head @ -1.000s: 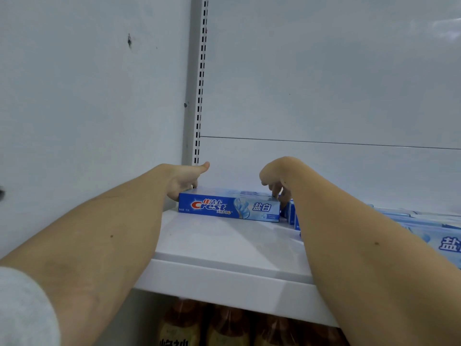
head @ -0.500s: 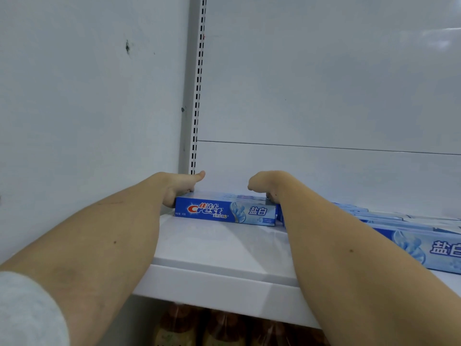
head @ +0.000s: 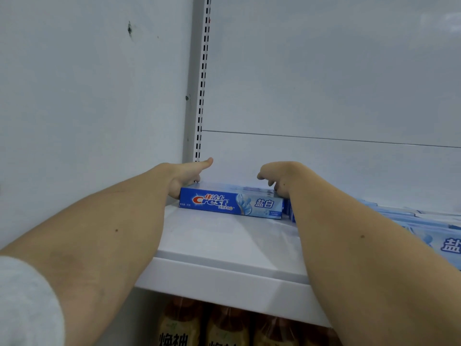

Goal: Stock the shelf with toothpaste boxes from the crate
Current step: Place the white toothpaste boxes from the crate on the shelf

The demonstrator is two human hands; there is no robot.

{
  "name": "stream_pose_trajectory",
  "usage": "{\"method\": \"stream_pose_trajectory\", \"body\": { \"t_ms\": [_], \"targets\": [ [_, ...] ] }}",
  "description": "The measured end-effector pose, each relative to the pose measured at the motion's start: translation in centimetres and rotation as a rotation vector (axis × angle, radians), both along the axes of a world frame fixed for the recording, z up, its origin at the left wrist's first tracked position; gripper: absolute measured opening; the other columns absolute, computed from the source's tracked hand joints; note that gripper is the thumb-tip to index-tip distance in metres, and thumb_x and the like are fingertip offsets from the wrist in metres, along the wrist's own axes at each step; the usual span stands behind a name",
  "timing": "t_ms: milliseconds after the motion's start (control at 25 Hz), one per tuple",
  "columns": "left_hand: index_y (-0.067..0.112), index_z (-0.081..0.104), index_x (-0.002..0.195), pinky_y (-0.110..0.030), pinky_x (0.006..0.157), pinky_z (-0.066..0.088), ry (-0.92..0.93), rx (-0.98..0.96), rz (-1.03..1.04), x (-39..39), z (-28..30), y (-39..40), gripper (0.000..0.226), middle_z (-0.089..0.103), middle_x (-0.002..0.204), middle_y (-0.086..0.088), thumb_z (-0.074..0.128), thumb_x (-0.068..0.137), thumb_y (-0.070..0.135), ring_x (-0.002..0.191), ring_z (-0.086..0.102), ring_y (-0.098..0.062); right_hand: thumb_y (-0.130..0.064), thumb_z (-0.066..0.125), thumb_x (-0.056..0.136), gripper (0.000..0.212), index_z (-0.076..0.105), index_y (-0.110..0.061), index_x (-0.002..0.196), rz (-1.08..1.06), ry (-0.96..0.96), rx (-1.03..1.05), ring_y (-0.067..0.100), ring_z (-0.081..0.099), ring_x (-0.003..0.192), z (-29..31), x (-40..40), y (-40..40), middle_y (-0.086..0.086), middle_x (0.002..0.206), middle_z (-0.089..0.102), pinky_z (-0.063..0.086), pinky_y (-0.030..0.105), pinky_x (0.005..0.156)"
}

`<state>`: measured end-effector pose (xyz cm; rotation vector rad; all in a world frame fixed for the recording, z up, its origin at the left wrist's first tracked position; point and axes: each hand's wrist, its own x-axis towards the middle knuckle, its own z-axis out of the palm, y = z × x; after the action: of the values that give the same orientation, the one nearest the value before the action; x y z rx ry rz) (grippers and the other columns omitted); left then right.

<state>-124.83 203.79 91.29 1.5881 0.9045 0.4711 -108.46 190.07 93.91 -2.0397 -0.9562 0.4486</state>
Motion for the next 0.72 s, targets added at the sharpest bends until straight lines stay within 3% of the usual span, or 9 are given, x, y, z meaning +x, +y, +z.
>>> {"method": "stream_pose_trajectory", "body": {
  "t_ms": [80, 160, 280, 400, 440, 520, 600, 720],
  "targets": [
    [0.011, 0.016, 0.155, -0.031, 0.063, 0.060, -0.018, 0.003, 0.012, -0.3, 0.0, -0.3, 0.100, 0.030, 0.158, -0.006, 0.049, 0.083, 0.073, 0.089, 0.069, -0.021, -0.022, 0.043, 0.102, 0.054, 0.027, 0.000, 0.148, 0.025, 0.029, 0.023, 0.033, 0.049, 0.114, -0.3, -0.1, -0.3, 0.018, 0.141, 0.042, 0.040, 0.040, 0.106],
    [0.013, 0.017, 0.155, -0.033, 0.073, 0.059, -0.031, -0.003, 0.009, -0.3, 0.1, -0.2, 0.101, 0.022, 0.162, -0.005, 0.052, 0.082, 0.072, 0.095, 0.068, -0.021, -0.026, 0.044, 0.102, 0.055, 0.027, -0.001, 0.149, 0.012, 0.047, 0.002, 0.036, 0.045, 0.126, -0.6, 0.7, -0.2, 0.019, 0.144, 0.040, 0.038, 0.044, 0.110],
    [0.014, 0.019, 0.155, -0.033, 0.083, 0.054, 0.004, 0.012, 0.007, -0.1, 0.1, 0.5, 0.096, 0.027, 0.160, -0.005, 0.048, 0.084, 0.073, 0.097, 0.067, -0.021, -0.029, 0.043, 0.102, 0.055, 0.030, -0.002, 0.149, -0.005, 0.130, 0.023, 0.036, 0.039, 0.134, -0.5, 0.5, -0.4, 0.019, 0.148, 0.035, 0.037, 0.045, 0.111],
    [0.018, 0.028, 0.150, -0.037, 0.095, 0.053, 0.125, 0.116, 0.075, 0.4, 0.3, 1.2, 0.092, 0.046, 0.147, -0.009, 0.043, 0.081, 0.079, 0.103, 0.068, -0.023, -0.015, 0.038, 0.102, 0.043, 0.039, 0.002, 0.141, -0.049, -0.137, -0.009, 0.035, 0.045, 0.128, -0.3, -0.4, 0.1, 0.020, 0.143, 0.042, 0.041, 0.040, 0.105],
    [0.018, 0.027, 0.151, -0.040, 0.104, 0.046, 0.210, 0.225, 0.080, 0.6, 0.5, 1.0, 0.092, 0.045, 0.148, -0.010, 0.038, 0.083, 0.079, 0.116, 0.063, -0.027, -0.011, 0.039, 0.099, 0.036, 0.047, 0.002, 0.132, -0.112, -0.310, 0.063, 0.034, 0.051, 0.117, -0.1, -1.1, 0.1, 0.020, 0.138, 0.048, 0.045, 0.037, 0.095],
    [0.016, 0.018, 0.156, -0.047, 0.118, 0.024, 0.265, 0.492, 0.051, 1.1, 1.7, -0.2, 0.083, 0.025, 0.160, -0.010, 0.023, 0.094, 0.070, 0.144, 0.032, -0.032, -0.009, 0.043, 0.092, 0.024, 0.059, -0.002, 0.108, -0.234, -0.525, 0.331, 0.032, 0.055, 0.096, 1.6, -2.3, -0.4, 0.017, 0.121, 0.061, 0.043, 0.032, 0.078],
    [0.015, 0.018, 0.156, -0.048, 0.119, 0.016, 0.071, 0.642, 0.010, 1.7, 3.6, -2.4, 0.072, 0.019, 0.163, -0.006, 0.023, 0.100, 0.060, 0.149, 0.018, -0.029, -0.011, 0.042, 0.088, 0.027, 0.065, -0.008, 0.102, -0.314, -0.561, 0.629, 0.031, 0.059, 0.090, 4.0, -3.1, -2.0, 0.010, 0.105, 0.066, 0.045, 0.031, 0.076],
    [0.015, 0.041, 0.146, -0.045, 0.117, 0.026, -0.196, 0.721, -0.148, 2.9, 6.5, -6.6, 0.055, 0.044, 0.149, -0.005, 0.038, 0.102, 0.048, 0.142, 0.035, -0.024, -0.010, 0.035, 0.082, 0.034, 0.068, -0.014, 0.091, -0.166, -0.573, 0.751, 0.032, 0.067, 0.084, 7.1, -3.8, -5.8, 0.004, 0.086, 0.067, 0.058, 0.042, 0.072]
  ]
}}
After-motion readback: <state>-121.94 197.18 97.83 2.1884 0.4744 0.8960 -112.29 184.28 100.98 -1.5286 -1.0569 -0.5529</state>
